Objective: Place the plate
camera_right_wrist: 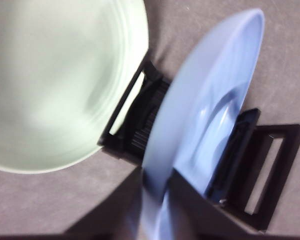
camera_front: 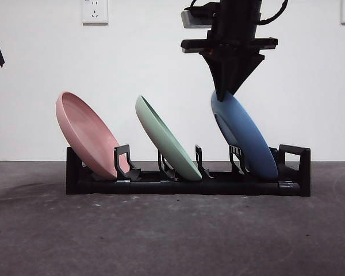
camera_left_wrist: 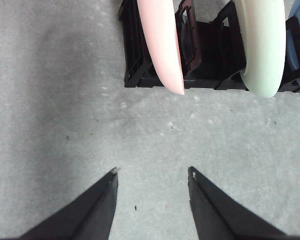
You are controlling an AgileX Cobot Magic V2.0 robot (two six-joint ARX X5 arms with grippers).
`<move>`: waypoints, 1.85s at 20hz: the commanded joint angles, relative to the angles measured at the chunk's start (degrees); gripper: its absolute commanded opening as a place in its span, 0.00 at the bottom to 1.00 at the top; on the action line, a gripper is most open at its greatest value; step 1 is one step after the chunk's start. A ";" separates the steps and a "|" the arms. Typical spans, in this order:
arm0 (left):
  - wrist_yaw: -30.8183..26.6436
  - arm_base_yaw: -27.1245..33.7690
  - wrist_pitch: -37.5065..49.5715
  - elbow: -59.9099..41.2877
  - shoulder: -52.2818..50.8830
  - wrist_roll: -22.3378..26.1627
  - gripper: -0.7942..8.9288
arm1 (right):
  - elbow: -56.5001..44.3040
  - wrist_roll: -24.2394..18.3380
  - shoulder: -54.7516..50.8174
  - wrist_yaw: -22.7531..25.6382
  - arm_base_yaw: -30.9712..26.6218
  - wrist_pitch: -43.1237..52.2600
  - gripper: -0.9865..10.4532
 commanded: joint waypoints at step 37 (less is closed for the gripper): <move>0.22 -0.09 0.35 1.36 0.59 1.68 0.31 | -44.17 -15.76 -38.88 5.33 39.58 19.45 0.10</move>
